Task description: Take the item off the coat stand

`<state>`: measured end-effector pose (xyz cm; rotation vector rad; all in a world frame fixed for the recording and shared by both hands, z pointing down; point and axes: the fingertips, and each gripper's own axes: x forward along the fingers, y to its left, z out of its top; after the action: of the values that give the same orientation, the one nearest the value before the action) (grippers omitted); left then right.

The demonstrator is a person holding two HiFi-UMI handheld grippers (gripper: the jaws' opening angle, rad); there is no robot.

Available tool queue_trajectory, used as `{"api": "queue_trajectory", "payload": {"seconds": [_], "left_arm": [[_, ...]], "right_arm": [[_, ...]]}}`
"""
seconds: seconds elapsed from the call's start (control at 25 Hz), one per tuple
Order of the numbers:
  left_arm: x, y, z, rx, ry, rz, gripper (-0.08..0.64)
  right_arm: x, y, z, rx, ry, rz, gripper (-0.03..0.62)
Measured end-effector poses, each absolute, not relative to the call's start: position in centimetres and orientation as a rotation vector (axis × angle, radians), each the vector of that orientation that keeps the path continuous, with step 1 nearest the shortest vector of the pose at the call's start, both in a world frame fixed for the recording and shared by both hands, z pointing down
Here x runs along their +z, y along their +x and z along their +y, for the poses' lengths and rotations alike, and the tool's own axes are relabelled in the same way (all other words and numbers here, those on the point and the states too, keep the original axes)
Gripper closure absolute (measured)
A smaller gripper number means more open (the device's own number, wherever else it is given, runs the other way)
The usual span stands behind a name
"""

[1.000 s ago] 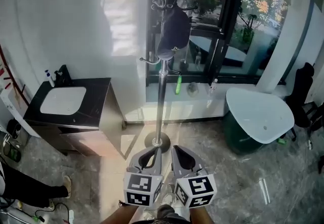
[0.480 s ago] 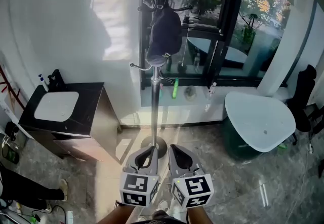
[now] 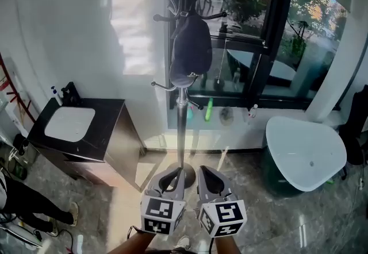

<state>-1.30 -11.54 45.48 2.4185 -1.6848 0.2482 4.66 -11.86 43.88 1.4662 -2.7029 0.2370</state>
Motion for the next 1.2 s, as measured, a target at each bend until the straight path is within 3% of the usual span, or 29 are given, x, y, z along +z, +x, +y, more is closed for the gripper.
{"api": "queue_trajectory", "payload": {"seconds": [0.68,1.2], "left_arm": [[45.4,-2.5,-17.7,0.236,2.395,-1.725,0.555],[41.9,-4.5,-24.6,0.177,2.481,-1.702,0.555]], "right_arm": [[41.1,3.6,-18.8,0.075,1.422,-2.726,0.586],[33.5,2.2,-26.0,-0.196,1.459,-2.742,0.576]]}}
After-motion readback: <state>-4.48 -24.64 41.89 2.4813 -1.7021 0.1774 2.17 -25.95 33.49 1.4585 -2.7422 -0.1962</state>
